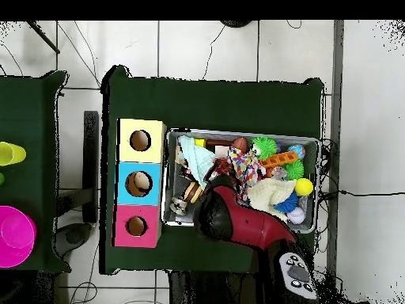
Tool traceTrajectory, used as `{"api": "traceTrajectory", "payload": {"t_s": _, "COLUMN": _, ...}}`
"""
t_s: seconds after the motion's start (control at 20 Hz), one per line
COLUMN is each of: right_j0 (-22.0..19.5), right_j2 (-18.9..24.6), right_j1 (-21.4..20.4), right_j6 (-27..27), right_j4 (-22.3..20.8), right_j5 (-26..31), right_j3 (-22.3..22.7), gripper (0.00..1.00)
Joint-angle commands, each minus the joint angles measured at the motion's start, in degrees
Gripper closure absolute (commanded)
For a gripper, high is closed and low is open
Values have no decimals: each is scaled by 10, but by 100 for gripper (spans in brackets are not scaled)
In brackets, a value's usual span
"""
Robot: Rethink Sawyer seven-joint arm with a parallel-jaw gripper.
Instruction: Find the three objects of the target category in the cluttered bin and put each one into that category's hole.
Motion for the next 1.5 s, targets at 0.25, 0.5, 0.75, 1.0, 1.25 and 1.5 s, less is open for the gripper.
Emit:
{"api": "traceTrajectory", "payload": {"t_s": 0.25, "right_j0": -26, "right_j2": 67, "right_j1": 14, "right_j6": 114, "right_j4": 19, "right_j5": -42, "right_j3": -37, "gripper": 0}}
{"api": "traceTrajectory", "payload": {"t_s": 0.5, "right_j0": -19, "right_j2": 61, "right_j1": 24, "right_j6": 115, "right_j4": 24, "right_j5": -55, "right_j3": -39, "gripper": 0}}
{"api": "traceTrajectory", "payload": {"t_s": 0.75, "right_j0": -18, "right_j2": 63, "right_j1": 30, "right_j6": 116, "right_j4": 24, "right_j5": -58, "right_j3": -38, "gripper": 0}}
{"api": "traceTrajectory", "payload": {"t_s": 1.0, "right_j0": -38, "right_j2": 88, "right_j1": 26, "right_j6": 110, "right_j4": 13, "right_j5": -31, "right_j3": -31, "gripper": 0}}
{"api": "traceTrajectory", "payload": {"t_s": 1.25, "right_j0": -51, "right_j2": 107, "right_j1": 39, "right_j6": 100, "right_j4": 6, "right_j5": -15, "right_j3": -38, "gripper": 0}}
{"api": "traceTrajectory", "payload": {"t_s": 1.5, "right_j0": -68, "right_j2": 131, "right_j1": 63, "right_j6": 86, "right_j4": -1, "right_j5": -2, "right_j3": -47, "gripper": 0}}
